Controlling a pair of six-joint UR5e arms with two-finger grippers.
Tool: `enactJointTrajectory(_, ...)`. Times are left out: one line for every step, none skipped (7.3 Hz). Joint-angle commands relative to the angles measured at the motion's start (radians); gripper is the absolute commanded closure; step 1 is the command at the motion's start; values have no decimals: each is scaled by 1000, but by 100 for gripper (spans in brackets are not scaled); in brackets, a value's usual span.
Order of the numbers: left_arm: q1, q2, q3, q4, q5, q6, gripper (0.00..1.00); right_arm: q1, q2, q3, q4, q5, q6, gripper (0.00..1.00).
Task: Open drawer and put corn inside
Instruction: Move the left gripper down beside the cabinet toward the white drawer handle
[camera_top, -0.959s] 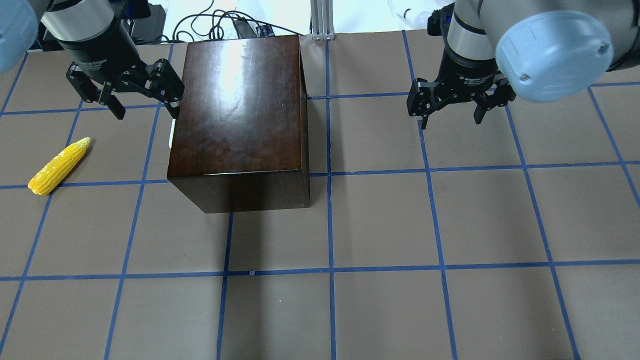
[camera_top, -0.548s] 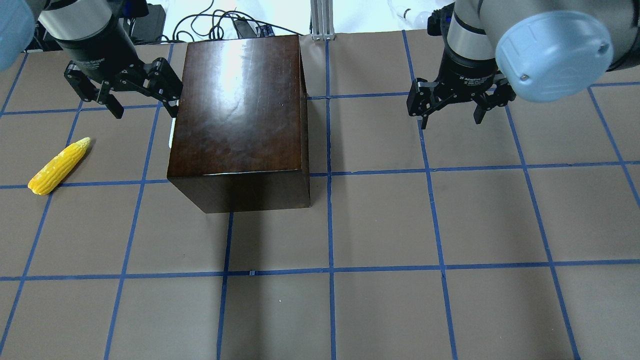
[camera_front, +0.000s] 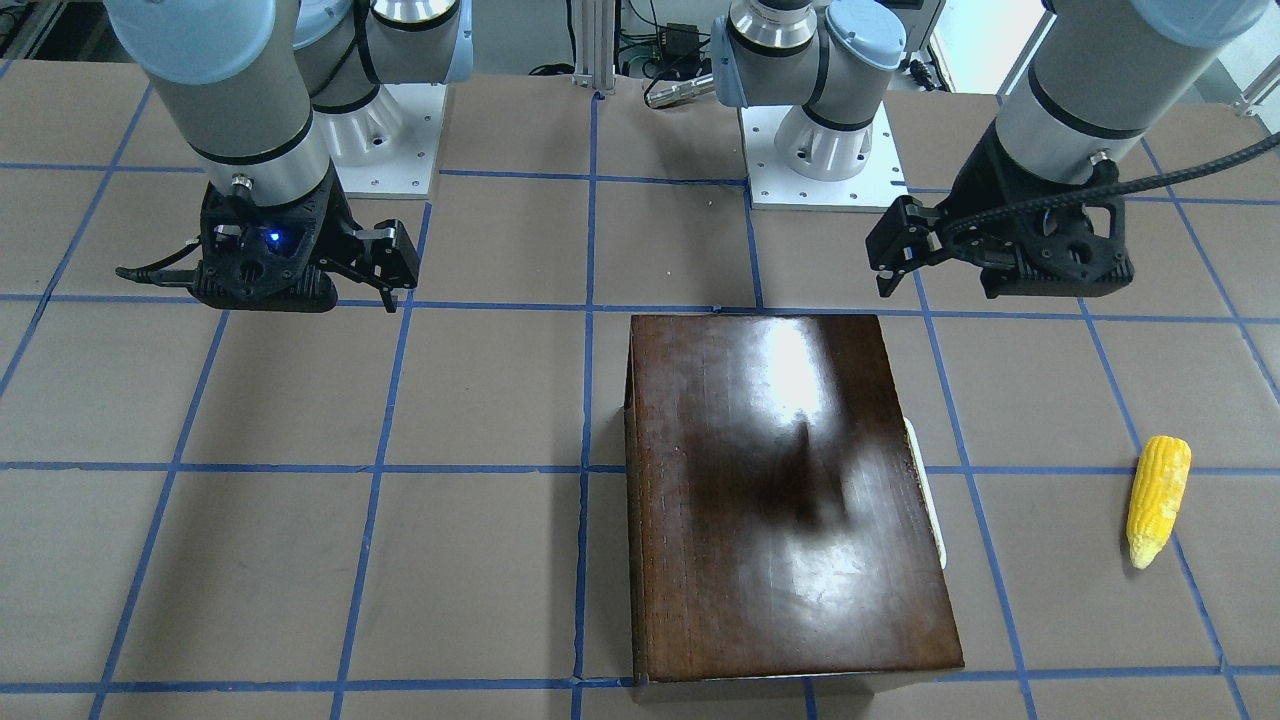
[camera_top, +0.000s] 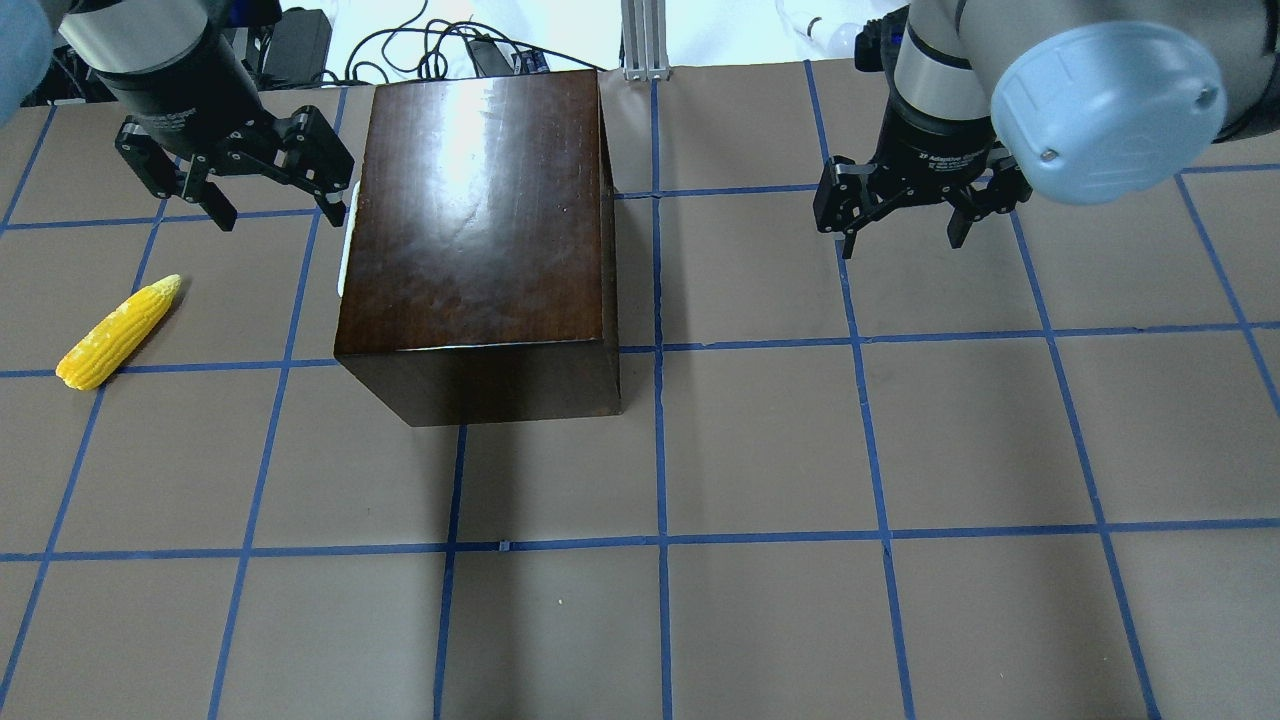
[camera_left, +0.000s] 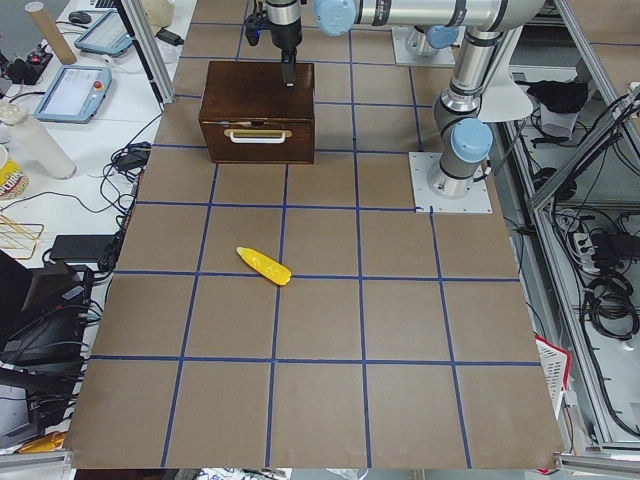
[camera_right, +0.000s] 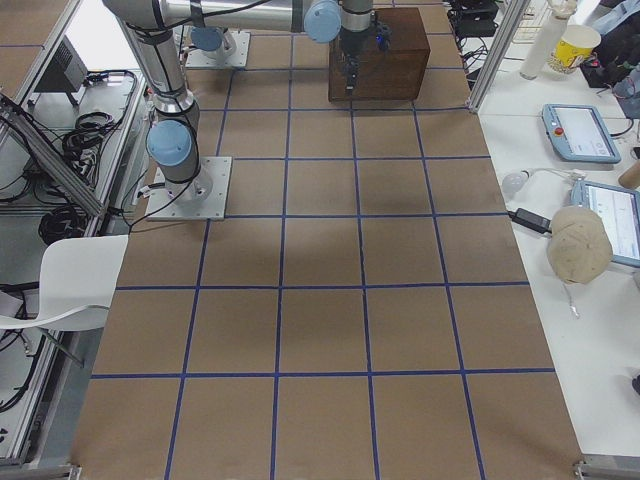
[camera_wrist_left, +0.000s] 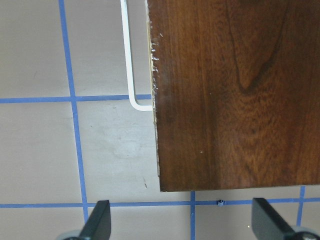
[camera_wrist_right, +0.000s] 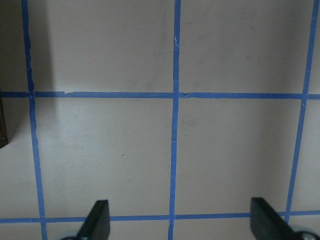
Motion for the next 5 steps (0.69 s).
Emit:
enactJointTrajectory(176,-24,5,3,-101,140,0,0,1,0,0,0,0,0)
enactJointTrajectory(230,-41,2,14,-97,243,0,0,0,0,0,-2,0,0)
enactJointTrajectory(244,-65,-3,60,-94,330,0,0,0,0,0,-2,0,0)
enactJointTrajectory(244,-99,-13,119,-94,351,0,0,0,0,0,-2,0,0)
enactJointTrajectory(244,-140,-15,172,-100,366,0,0,0,0,-1,-2,0,0)
